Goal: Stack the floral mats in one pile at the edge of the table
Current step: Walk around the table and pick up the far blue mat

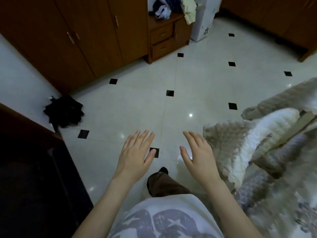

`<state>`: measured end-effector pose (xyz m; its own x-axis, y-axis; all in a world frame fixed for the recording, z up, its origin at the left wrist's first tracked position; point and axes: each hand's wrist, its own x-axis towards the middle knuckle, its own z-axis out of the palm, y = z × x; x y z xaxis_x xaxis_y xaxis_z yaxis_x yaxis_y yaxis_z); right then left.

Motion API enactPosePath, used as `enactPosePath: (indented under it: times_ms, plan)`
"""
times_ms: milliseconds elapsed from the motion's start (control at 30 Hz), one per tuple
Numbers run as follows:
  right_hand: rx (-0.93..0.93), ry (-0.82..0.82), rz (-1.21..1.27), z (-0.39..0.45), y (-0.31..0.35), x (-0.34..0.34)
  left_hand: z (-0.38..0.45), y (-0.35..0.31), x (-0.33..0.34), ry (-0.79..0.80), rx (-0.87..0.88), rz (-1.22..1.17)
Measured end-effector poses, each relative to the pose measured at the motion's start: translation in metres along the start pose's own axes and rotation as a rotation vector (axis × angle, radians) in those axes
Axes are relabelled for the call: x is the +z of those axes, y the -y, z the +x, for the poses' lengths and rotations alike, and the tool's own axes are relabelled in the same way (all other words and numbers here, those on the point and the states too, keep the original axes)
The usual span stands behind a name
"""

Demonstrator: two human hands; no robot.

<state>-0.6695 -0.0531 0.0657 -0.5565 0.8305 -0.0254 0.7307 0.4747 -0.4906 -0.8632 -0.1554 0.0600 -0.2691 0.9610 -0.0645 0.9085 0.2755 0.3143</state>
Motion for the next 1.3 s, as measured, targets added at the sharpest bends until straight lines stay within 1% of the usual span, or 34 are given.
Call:
enactPosePath:
  times_ms: [100,300,400,500,667,767,833,1033,1167,1300]
  plan:
    - [0.016,0.002,0.002,0.059,0.0,-0.008,0.061,0.011,-0.016,0.014,0.021,0.002]
    - [0.027,-0.02,0.012,0.161,-0.004,-0.033,0.18,0.02,-0.053,-0.016,0.059,0.001]
    - [0.056,-0.046,-0.006,0.205,-0.016,-0.037,0.23,0.021,-0.054,-0.017,0.084,-0.017]
    - [0.115,-0.067,-0.027,0.245,-0.032,-0.031,0.281,0.025,-0.044,0.031,0.128,-0.045]
    - [0.246,-0.138,-0.016,0.324,-0.059,-0.027,0.395,0.032,-0.032,0.084,0.265,-0.023]
    - [0.337,-0.206,-0.027,0.377,-0.07,-0.039,0.476,0.03,-0.039,0.121,0.382,0.017]
    - [0.398,-0.248,-0.027,0.407,-0.075,-0.052,0.524,0.025,-0.047,0.112,0.458,0.035]
    - [0.597,-0.383,-0.026,0.484,-0.101,-0.089,0.667,-0.013,-0.068,0.151,0.644,0.013]
    - [0.738,-0.432,0.0,0.504,-0.134,-0.102,0.728,-0.048,-0.052,0.217,0.725,0.003]
    - [0.844,-0.43,0.013,0.528,-0.191,-0.119,0.778,-0.095,-0.021,0.312,0.781,0.021]
